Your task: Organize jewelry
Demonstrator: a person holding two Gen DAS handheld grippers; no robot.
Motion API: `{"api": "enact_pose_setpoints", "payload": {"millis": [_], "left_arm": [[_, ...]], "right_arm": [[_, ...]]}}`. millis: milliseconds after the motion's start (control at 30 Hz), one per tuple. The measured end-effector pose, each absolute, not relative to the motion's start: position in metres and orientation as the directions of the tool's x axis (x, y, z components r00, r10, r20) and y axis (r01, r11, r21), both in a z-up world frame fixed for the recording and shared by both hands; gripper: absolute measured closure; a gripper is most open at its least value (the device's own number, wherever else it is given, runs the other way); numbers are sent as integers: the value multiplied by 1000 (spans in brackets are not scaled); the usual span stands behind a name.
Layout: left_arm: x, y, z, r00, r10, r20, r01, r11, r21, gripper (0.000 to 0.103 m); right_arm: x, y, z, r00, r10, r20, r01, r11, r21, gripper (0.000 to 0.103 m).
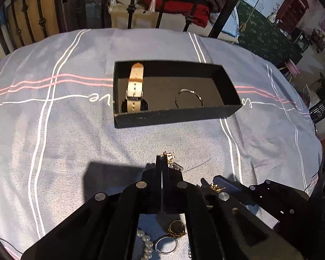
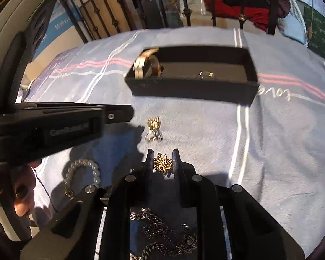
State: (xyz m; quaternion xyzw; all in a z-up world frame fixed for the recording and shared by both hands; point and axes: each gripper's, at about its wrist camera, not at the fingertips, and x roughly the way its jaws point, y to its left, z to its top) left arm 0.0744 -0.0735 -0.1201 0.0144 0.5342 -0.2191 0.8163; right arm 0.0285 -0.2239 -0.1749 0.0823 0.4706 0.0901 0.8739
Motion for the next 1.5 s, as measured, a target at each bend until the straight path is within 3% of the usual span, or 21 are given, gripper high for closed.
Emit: {"api": "enact_pose_setpoints", "payload": {"millis": [267, 600, 633, 667, 700, 867, 933, 1000, 1067, 1167, 1300, 1500], "left_arm": [[82, -66, -82, 379, -390, -839, 343, 901, -264, 103], [87, -68, -111, 347, -348, -871, 313, 918, -242, 103], [88, -66, -114, 342, -348, -873, 305, 920, -248, 103], [88, -62, -117, 337, -347, -875, 290, 923, -254, 103], [88, -59, -120, 335, -349, -875, 277, 924, -262, 103], [78, -65, -142, 296, -330, -897, 279, 927, -249, 102], [73, -73, -148, 279, -334, -900, 285, 924, -255, 91], [69, -80, -152, 282, -335, -899, 276, 926, -259, 62], [68, -87, -153, 304, -324, -896, 272, 931, -244, 55], [70, -100, -159, 325, -286, -901, 296, 936, -190, 55], [73, -109, -175, 346, -198, -917, 307, 948, -89, 88], [69, -86, -151, 405, -280, -870, 302, 940, -162, 88]], "right_arm": [[83, -255, -119, 632, 150, -760, -39, 986, 162, 85], [125, -267, -123, 613, 78, -786, 0, 995, 98, 81], [118, -268, -125, 612, 64, -788, 15, 996, 93, 68], [109, -271, -128, 614, 63, -787, 28, 994, 102, 45], [97, -273, -129, 622, 54, -781, 41, 994, 101, 37], [35, -272, -146, 613, 50, -789, 60, 992, 109, 30], [14, -270, -157, 594, 54, -802, 74, 990, 122, 30], [1, -268, -164, 581, 65, -811, 82, 987, 137, 29], [-6, -266, -169, 571, 69, -818, 82, 987, 141, 28], [-10, -266, -172, 568, 82, -819, 83, 984, 156, 27], [-6, -264, -168, 578, 86, -812, 74, 985, 157, 25], [-3, -261, -164, 588, 75, -805, 64, 988, 138, 23]]}}
